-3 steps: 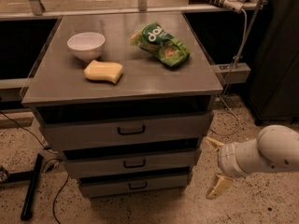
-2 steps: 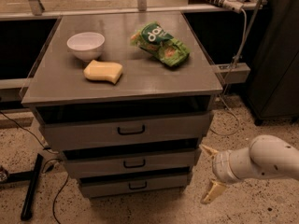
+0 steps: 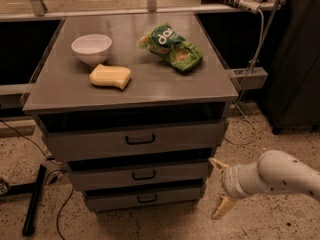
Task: Open bottom drawer
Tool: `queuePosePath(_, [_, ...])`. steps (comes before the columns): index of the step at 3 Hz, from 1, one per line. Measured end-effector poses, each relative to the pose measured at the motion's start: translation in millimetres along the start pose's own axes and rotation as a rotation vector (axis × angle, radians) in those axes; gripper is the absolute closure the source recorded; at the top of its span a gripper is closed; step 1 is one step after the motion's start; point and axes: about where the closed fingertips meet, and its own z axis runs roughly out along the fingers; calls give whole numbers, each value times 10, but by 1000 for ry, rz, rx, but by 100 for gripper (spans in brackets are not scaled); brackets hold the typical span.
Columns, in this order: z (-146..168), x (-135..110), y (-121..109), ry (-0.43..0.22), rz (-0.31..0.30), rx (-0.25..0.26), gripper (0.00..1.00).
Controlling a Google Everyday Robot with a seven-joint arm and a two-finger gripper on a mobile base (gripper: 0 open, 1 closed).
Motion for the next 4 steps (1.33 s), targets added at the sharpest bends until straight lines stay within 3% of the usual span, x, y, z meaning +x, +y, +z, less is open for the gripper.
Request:
queuePosePath(3, [1288,730,22,16,-166,39,0])
queuePosePath(4, [1614,926,36,-18,-150,24,0])
